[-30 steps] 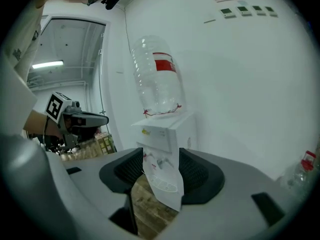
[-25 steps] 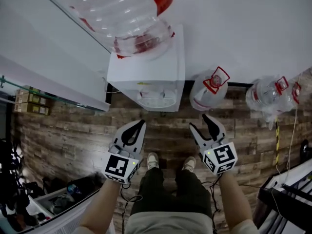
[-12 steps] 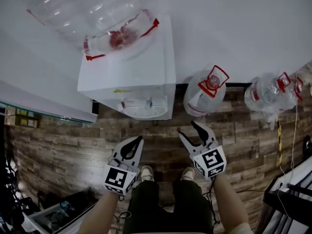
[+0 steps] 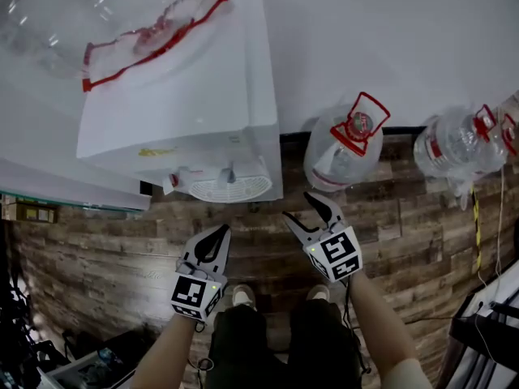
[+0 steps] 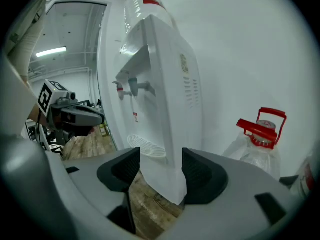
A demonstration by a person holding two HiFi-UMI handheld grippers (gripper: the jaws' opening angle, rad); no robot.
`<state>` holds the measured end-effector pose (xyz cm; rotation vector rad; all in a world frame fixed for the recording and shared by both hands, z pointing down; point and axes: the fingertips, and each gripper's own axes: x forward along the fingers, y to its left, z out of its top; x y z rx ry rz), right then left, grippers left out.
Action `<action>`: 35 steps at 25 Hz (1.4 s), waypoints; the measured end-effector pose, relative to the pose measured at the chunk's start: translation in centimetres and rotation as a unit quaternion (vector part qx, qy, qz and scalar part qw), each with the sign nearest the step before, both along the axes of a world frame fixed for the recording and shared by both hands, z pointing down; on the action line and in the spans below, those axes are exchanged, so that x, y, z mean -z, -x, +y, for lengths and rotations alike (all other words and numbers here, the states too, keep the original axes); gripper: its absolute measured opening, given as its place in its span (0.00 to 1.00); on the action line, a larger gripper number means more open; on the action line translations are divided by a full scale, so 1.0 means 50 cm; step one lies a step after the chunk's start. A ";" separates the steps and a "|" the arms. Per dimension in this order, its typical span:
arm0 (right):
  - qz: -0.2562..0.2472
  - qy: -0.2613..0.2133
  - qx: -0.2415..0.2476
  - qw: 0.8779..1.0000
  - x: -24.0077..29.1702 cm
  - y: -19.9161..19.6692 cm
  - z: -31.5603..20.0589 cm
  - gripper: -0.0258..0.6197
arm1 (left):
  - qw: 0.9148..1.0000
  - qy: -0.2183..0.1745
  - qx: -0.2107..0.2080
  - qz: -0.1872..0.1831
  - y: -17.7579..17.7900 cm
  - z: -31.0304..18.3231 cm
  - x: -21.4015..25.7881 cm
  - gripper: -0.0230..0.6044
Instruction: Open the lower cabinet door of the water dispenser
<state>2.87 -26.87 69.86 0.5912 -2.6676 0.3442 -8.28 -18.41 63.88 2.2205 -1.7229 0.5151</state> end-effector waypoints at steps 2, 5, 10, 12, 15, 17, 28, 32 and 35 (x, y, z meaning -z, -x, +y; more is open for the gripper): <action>0.004 0.000 0.003 1.000 -0.039 0.011 -0.013 0.46 | 1.000 0.012 0.003 0.009 0.006 -0.002 -0.043 0.05; 0.009 0.002 0.010 1.000 -0.100 0.023 -0.036 0.47 | 1.000 0.017 -0.001 0.006 0.009 -0.005 -0.088 0.05; 0.015 0.013 0.018 1.000 -0.196 0.041 -0.066 0.49 | 1.000 0.019 -0.006 -0.001 0.018 -0.012 -0.155 0.05; 0.017 0.013 0.024 0.999 -0.230 0.054 -0.075 0.49 | 1.000 0.021 -0.009 -0.005 0.026 -0.017 -0.183 0.05; 0.018 0.015 0.028 0.999 -0.271 0.079 -0.091 0.49 | 1.000 0.024 -0.016 -0.010 0.037 -0.022 -0.217 0.05; 0.015 0.023 0.021 0.999 -0.296 0.094 -0.105 0.49 | 0.999 0.025 -0.016 -0.011 0.045 -0.024 -0.234 0.05; -0.004 -0.015 0.082 0.997 -0.309 0.124 -0.112 0.46 | 0.999 0.037 -0.021 -0.011 0.068 -0.010 -0.272 0.05; -0.004 -0.015 0.094 0.995 -0.308 0.129 -0.101 0.36 | 0.999 0.027 -0.024 -0.020 0.079 -0.010 -0.258 0.05; -0.002 -0.013 0.086 0.996 -0.307 0.127 -0.099 0.35 | 1.000 0.015 -0.015 -0.020 0.093 -0.014 -0.242 0.05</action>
